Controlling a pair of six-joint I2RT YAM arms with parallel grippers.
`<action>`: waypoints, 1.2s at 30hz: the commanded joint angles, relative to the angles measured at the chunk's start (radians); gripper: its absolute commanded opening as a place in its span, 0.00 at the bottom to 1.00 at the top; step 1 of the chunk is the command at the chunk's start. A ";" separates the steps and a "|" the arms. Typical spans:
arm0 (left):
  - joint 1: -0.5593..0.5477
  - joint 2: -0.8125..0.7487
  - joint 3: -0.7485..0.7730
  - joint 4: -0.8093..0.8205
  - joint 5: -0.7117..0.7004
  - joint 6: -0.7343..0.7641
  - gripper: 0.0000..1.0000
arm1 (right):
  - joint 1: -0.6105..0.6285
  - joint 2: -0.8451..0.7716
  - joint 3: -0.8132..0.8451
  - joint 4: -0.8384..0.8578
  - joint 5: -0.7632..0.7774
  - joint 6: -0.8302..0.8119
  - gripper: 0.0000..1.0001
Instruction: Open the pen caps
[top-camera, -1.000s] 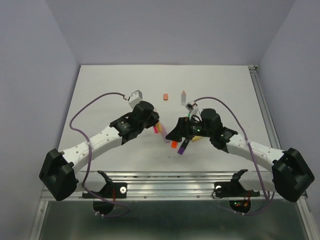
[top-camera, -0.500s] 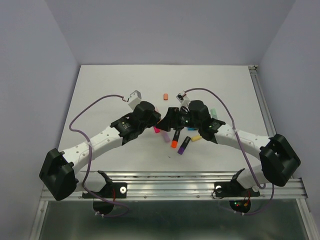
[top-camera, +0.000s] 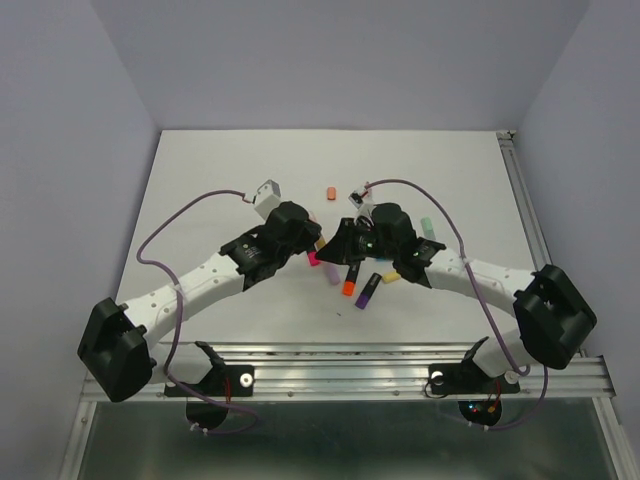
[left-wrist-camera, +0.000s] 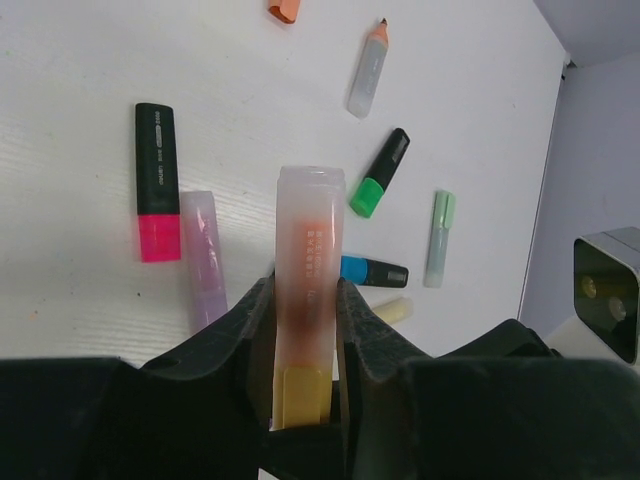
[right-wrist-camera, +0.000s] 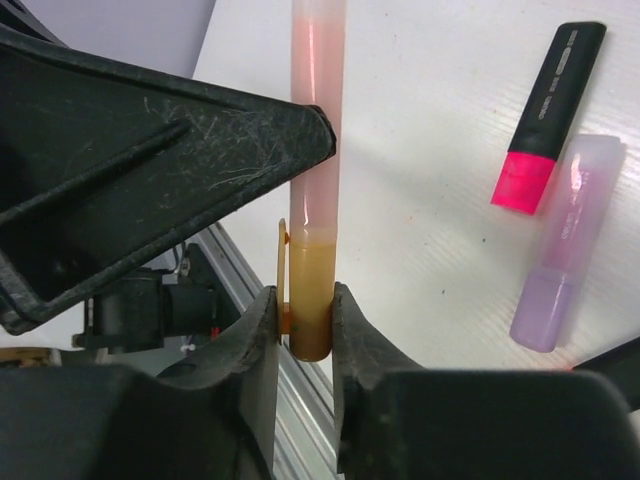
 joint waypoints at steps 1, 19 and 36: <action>-0.007 -0.045 0.030 0.064 -0.023 0.010 0.00 | 0.012 -0.013 0.034 0.075 -0.020 0.012 0.01; 0.269 0.147 0.189 0.197 -0.180 0.102 0.00 | 0.192 -0.183 -0.233 0.288 -0.241 0.222 0.01; 0.306 -0.051 -0.096 0.173 0.107 0.237 0.00 | -0.093 0.093 0.230 -0.273 0.370 -0.146 0.01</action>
